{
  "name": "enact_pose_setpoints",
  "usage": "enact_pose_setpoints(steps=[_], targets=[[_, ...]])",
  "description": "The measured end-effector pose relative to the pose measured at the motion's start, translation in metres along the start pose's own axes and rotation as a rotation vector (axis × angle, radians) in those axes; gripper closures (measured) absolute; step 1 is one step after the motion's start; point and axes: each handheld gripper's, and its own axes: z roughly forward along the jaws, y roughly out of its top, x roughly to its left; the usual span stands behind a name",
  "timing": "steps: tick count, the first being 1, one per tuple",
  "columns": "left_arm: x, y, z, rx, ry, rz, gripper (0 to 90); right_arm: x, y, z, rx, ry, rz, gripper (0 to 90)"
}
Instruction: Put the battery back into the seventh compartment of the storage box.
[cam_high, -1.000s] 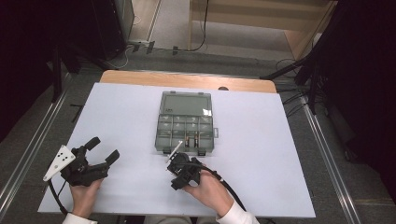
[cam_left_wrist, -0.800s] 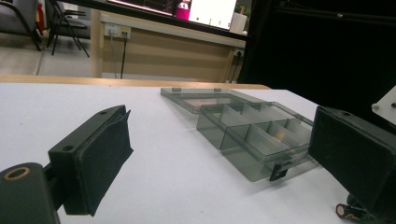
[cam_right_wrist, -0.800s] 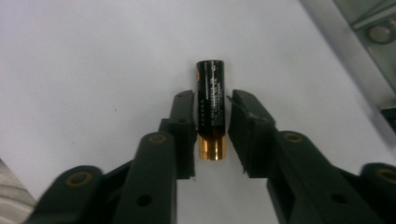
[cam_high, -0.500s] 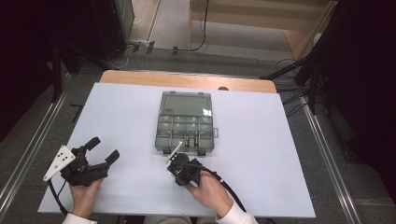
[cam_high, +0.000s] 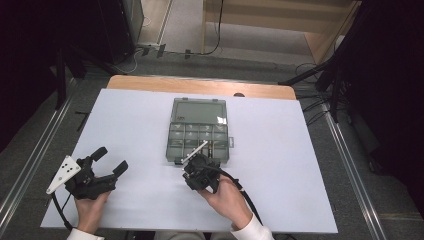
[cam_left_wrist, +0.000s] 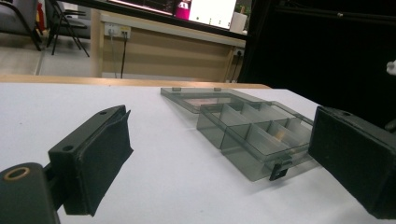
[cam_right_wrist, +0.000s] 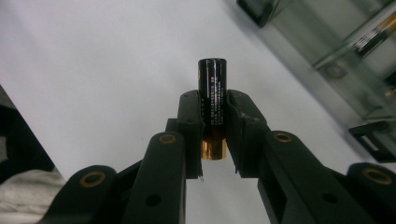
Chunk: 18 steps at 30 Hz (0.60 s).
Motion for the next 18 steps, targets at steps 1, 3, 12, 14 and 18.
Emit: enact_pose_setpoints(steps=[1, 3, 12, 14, 18], targets=[[0.0, 0.0, 0.0, 0.0, 0.0, -0.001, 5.6, -0.001, 0.001, -0.003, -0.01, 0.003, 0.008, 77.3], [0.0, 0.0, 0.0, 0.0, 0.0, -0.001, 5.6, -0.005, 0.003, -0.008, -0.037, 0.009, 0.023, 77.3], [0.0, 0.0, 0.0, 0.0, -0.001, 0.001, 5.6, -0.035, 0.003, -0.02, -0.155, 0.088, 0.15, 77.3], [0.0, 0.0, 0.0, -0.001, -0.001, 0.001, 5.6, -0.04, 0.003, -0.021, -0.168, 0.094, 0.172, 77.3], [0.0, 0.0, 0.0, 0.0, -0.001, 0.001, 5.6, -0.052, 0.0, -0.02, -0.21, 0.117, 0.217, 77.3]])
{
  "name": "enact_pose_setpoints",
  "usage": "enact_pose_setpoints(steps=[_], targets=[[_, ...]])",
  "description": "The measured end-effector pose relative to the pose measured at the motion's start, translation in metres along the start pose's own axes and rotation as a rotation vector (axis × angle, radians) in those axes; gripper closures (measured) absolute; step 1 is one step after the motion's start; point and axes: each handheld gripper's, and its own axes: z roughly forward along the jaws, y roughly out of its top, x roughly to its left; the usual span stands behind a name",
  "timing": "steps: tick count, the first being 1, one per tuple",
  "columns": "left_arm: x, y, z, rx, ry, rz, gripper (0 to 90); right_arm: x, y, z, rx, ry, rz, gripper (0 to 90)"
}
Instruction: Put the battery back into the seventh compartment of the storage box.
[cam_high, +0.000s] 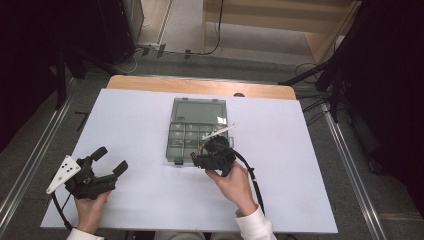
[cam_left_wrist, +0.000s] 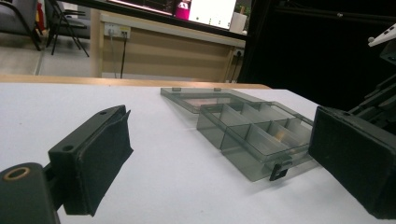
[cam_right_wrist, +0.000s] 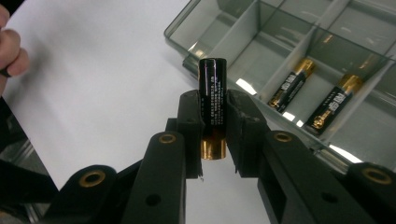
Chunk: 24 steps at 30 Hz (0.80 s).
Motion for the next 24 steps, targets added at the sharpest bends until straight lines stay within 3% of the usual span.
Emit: enact_pose_setpoints(steps=[13, 19, 24], targets=[[0.0, 0.0, 0.0, -0.001, 0.001, -0.001, 5.6, -0.039, -0.007, -0.005, -0.18, 0.062, 0.197, 77.3], [0.0, 0.0, 0.0, 0.001, 0.001, 0.0, 5.6, -0.048, -0.011, -0.002, -0.218, 0.067, 0.274, 77.3], [0.0, 0.0, 0.0, 0.001, 0.001, -0.001, 5.6, -0.053, -0.01, 0.005, -0.211, 0.051, 0.304, 77.3]])
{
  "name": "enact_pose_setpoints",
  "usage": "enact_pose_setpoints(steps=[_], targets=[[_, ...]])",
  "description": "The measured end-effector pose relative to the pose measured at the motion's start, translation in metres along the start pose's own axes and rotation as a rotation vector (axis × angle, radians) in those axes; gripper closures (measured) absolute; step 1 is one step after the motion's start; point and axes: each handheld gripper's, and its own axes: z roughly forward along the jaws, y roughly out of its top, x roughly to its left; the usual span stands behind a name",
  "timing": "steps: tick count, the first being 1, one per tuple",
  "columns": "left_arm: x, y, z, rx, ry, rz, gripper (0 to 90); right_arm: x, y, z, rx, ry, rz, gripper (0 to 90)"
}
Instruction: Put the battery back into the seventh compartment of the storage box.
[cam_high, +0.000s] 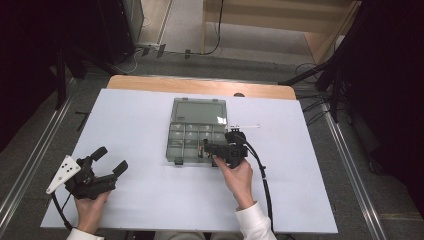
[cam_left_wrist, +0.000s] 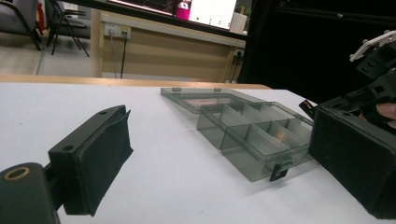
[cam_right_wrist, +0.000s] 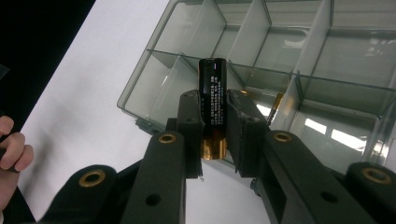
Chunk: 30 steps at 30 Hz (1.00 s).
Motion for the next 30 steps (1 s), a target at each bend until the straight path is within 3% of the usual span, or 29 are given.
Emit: enact_pose_setpoints(steps=[6, 9, 15, 16, 19, 23, 26, 30], targets=[[0.0, 0.0, 0.0, -0.005, -0.003, 0.0, 5.6, 0.0, 0.0, 0.005, -0.006, -0.032, 0.017, 76.7], [0.0, 0.0, 0.0, -0.005, -0.002, -0.002, 5.6, -0.001, 0.001, 0.006, -0.017, -0.047, 0.03, 58.6], [0.0, 0.0, 0.0, -0.005, -0.004, -0.002, 5.6, -0.001, 0.001, 0.001, -0.054, -0.061, -0.007, 19.0], [0.0, 0.0, 0.0, -0.006, -0.004, -0.003, 5.6, 0.0, 0.0, -0.002, -0.068, -0.039, -0.031, 8.9], [0.0, 0.0, 0.0, -0.006, -0.003, -0.004, 5.6, 0.002, 0.0, -0.008, -0.099, 0.008, -0.082, 0.0], [0.0, 0.0, 0.0, -0.004, -0.005, -0.003, 5.6, 0.004, -0.001, -0.014, -0.145, 0.024, -0.154, 0.0], [0.0, 0.0, 0.0, -0.005, -0.006, -0.005, 5.6, 0.006, -0.006, -0.019, -0.172, -0.013, -0.266, 0.0], [0.0, 0.0, 0.0, -0.006, -0.005, -0.006, 5.6, 0.004, -0.011, -0.025, -0.186, -0.027, -0.351, 0.0]])
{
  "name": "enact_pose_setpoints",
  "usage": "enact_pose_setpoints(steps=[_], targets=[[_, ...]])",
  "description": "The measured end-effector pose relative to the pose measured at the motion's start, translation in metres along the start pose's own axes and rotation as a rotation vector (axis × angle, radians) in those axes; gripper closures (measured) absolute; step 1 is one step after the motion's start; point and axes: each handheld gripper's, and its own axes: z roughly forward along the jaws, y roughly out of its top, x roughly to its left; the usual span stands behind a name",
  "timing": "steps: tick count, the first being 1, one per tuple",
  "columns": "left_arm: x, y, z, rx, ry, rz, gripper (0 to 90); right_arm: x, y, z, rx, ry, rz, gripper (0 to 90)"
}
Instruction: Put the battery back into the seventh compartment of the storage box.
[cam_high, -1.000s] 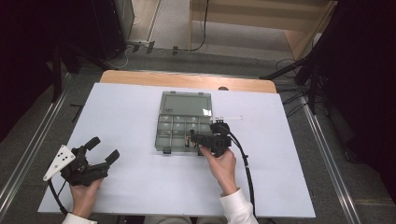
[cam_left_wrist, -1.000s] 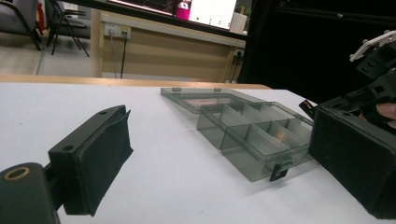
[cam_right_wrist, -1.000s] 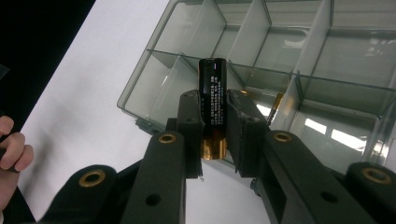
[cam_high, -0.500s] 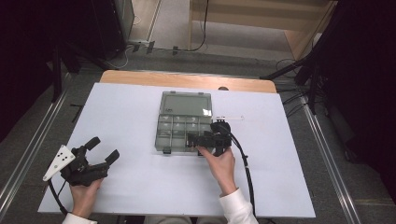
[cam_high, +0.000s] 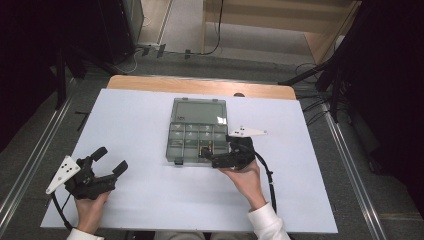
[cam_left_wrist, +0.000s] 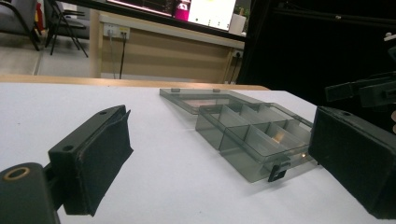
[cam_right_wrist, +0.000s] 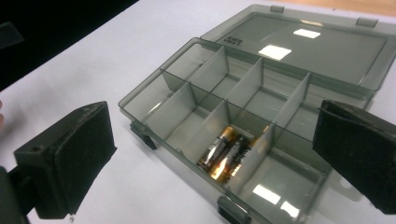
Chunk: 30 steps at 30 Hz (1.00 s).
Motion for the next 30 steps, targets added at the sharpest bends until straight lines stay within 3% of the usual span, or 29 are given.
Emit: enact_pose_setpoints(steps=[4, 7, 12, 14, 18, 30], targets=[[0.0, 0.0, 0.0, 0.002, 0.0, 0.001, 5.6, -0.008, -0.005, -0.01, -0.027, 0.011, -0.024, 0.0], [0.0, 0.0, 0.001, 0.003, 0.001, 0.001, 5.6, -0.011, -0.012, -0.018, -0.064, -0.012, -0.08, 0.0], [-0.001, 0.0, 0.001, 0.006, 0.001, 0.004, 5.6, -0.018, -0.024, -0.026, -0.067, -0.075, -0.118, 0.0], [-0.001, 0.0, 0.001, 0.008, 0.001, 0.006, 5.6, -0.021, -0.028, -0.03, -0.084, -0.072, -0.132, 0.0], [-0.001, -0.001, 0.001, 0.008, 0.002, 0.003, 5.6, -0.027, -0.036, -0.038, -0.115, -0.046, -0.148, 0.0], [-0.002, -0.001, 0.001, 0.015, -0.005, 0.006, 5.6, -0.042, -0.055, -0.061, -0.175, -0.069, -0.125, 0.0]])
